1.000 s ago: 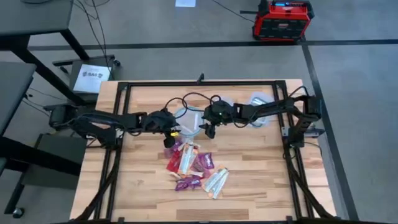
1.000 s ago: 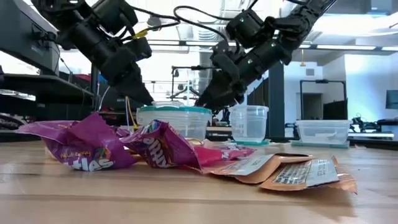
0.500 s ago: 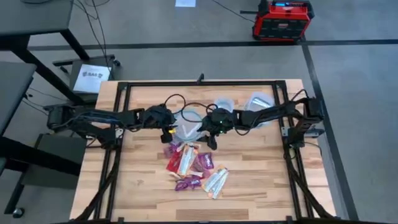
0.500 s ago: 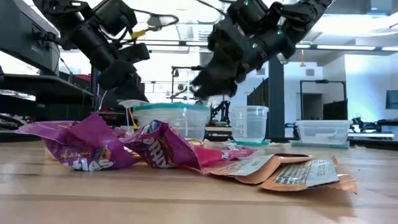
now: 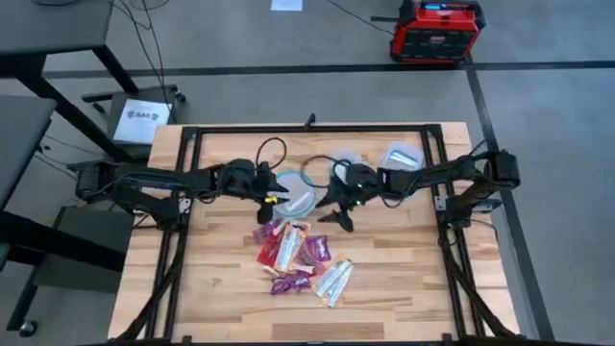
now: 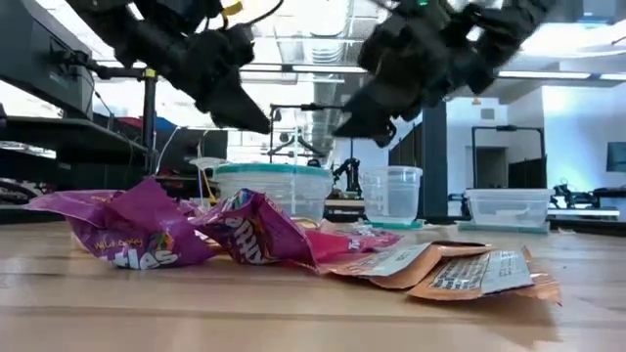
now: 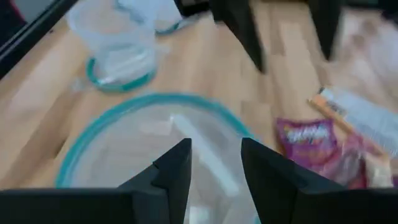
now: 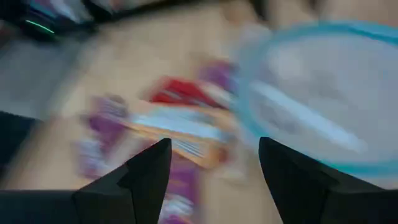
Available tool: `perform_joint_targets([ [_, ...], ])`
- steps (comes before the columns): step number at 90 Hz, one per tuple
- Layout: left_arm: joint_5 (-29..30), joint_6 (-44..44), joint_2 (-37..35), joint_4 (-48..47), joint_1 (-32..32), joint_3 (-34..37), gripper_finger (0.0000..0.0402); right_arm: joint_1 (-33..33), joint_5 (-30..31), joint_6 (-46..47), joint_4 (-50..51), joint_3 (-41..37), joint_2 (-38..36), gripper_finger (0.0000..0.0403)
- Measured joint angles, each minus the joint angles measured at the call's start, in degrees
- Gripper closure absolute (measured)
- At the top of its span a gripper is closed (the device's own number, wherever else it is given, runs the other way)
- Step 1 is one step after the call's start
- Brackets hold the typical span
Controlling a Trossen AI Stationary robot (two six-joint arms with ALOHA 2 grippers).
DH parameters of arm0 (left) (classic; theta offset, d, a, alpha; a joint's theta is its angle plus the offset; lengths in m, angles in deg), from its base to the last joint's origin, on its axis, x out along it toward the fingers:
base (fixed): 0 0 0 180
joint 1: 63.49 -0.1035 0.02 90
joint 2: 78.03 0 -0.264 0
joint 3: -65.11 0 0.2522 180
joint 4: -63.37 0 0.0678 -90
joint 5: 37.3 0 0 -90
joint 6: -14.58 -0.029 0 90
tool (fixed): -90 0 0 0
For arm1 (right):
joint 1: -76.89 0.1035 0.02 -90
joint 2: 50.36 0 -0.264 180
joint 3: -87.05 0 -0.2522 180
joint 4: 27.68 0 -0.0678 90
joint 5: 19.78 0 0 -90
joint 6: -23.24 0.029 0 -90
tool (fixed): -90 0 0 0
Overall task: Sort candy
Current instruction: Open the big round transparent bin
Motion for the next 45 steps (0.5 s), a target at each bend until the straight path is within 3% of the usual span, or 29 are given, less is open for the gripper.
perform_joint_targets([
  [12,-0.3,1.3,3.2,-3.1,0.0,0.0,0.0274,-0.3,12.4,-0.6,-8.6,-4.6,2.7,0.0175],
  [25,1.2,2.8,2.6,-8.8,0.2,0.0,0.0274,-1.3,12.8,-2.7,-11.4,-1.9,4.5,0.0175],
  [45,6.4,-0.6,1.2,-12.3,0.1,0.6,0.0274,-2.2,17.4,-5.9,-2.7,1.8,7.9,0.0175],
])
